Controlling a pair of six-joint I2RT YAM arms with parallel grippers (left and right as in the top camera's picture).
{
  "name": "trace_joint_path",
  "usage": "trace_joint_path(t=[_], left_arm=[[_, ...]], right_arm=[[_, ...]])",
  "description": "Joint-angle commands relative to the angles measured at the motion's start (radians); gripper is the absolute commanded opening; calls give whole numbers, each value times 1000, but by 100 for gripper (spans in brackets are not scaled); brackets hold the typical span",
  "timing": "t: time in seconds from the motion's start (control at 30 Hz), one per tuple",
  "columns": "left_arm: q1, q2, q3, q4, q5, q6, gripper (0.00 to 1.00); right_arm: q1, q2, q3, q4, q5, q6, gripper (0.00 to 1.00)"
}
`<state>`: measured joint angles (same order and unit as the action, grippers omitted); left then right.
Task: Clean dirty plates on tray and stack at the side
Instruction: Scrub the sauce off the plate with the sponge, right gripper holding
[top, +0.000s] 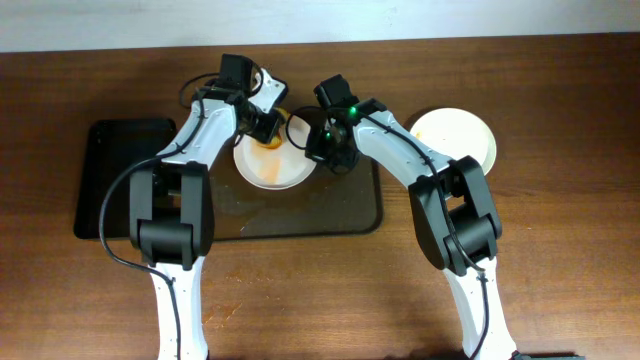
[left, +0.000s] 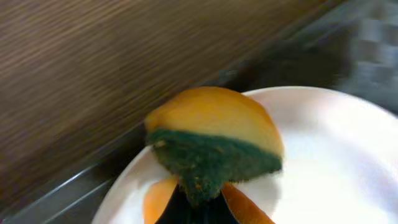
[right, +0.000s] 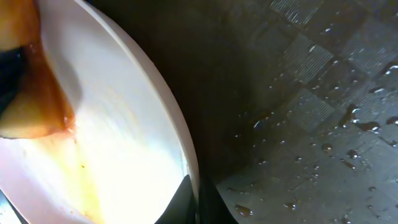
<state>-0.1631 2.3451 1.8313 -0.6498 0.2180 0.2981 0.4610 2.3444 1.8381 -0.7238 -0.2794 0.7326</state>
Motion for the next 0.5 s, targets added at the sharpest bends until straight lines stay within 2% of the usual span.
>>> trace_joint_path(t=[0.0,0.03,0.1,0.17,0.23,0.27,0.33,0.37,0.47], left_arm=[[4,16,-1,-105,-391,-269,1],[4,16,-1,-179,-422,-314,1],[4,16,-1,-311,-415,-314,1],[3,16,-1,-406,-317,-289,1],[2,16,-1,-504,-8,-91,1],[2,16,-1,-531,99,-11,1],[2,16,-1,-546,237,94,1],[2,17,-1,-533,267,101,1],[2,17,-1,-456,239,100,1]], right_arm=[[4,18,-5,-2,2,1,4],[4,18,-5,-2,2,1,4],[4,18,-5,-2,1,0,4],[4,18,-5,-2,-2,0,4],[5,18,-5,-3,-2,0,4],[6,18,-5,-3,-2,0,4],[6,18,-5,-2,-5,0,4],[9,18,-5,0,-5,0,4],[10,18,-5,0,-5,-15,4]])
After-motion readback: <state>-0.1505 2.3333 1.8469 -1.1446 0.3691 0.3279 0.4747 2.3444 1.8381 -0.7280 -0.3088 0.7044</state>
